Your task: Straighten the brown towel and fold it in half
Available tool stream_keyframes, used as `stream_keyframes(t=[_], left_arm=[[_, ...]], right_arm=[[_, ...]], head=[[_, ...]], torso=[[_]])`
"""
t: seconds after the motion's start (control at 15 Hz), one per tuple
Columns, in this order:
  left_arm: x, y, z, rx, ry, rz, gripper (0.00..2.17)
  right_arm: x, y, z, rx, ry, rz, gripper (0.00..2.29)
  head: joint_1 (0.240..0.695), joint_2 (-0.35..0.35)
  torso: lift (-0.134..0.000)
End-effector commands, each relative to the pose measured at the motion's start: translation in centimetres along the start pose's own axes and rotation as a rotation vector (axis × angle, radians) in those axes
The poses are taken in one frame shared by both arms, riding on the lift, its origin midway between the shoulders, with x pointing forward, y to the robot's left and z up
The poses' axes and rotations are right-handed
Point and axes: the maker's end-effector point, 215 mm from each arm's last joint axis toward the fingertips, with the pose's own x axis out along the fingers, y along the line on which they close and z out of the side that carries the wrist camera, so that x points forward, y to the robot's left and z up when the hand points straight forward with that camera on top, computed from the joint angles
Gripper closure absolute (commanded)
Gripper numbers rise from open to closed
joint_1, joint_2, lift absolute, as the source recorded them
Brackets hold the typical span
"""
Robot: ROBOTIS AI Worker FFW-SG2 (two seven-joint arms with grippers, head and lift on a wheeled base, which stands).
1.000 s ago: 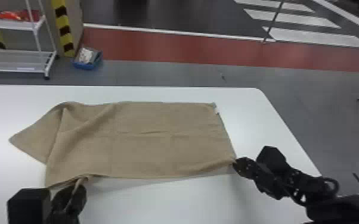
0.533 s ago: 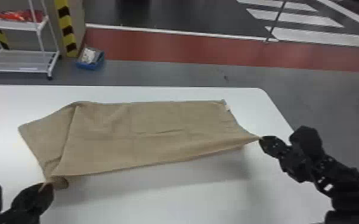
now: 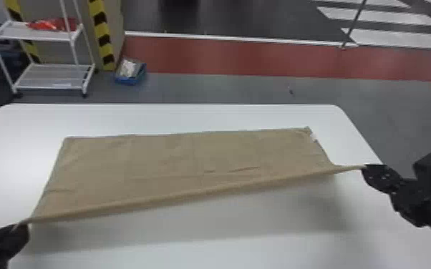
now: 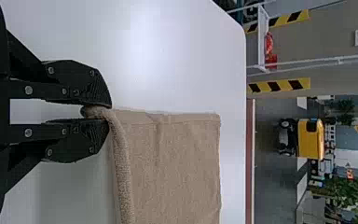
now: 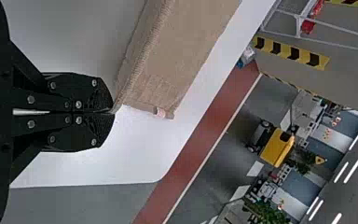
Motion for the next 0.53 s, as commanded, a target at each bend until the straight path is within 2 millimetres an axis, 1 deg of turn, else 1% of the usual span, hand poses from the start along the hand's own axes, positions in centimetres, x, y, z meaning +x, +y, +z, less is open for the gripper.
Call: stream_keyframes(t=[0.0, 0.13, 0.27, 0.33, 0.4, 0.47], left_arm=[[-0.1, 0.9, -0.5, -0.013, 0.022, 0.001, 0.99], [-0.3, 1.8, -0.1, -0.014, 0.016, 0.004, 0.99], [-0.6, 2.9, 1.3, -0.016, -0.010, -0.010, 0.99], [-0.6, 3.0, 1.9, -0.019, -0.011, -0.016, 0.99], [-0.6, 3.0, 2.8, -0.025, -0.013, -0.027, 0.99], [-0.4, 2.7, 3.3, -0.031, -0.010, -0.045, 0.99]], right_arm=[[-0.7, 1.3, -0.7, -0.014, 0.006, 0.030, 2.01], [-1.5, 1.9, -0.5, -0.020, 0.002, 0.052, 2.01], [-2.3, 2.2, 0.4, -0.025, -0.009, 0.065, 2.01], [-2.4, 2.1, 0.5, -0.018, -0.007, 0.064, 2.01], [-2.3, 2.2, 1.1, -0.016, -0.011, 0.063, 2.01], [-2.0, 2.4, 1.4, -0.009, -0.014, 0.063, 2.01]], head=[[0.695, -0.097], [0.695, -0.085], [0.695, -0.067], [0.695, -0.060], [0.695, -0.044], [0.695, -0.038]], torso=[[-0.123], [-0.123], [-0.123], [-0.123], [-0.123], [-0.123]])
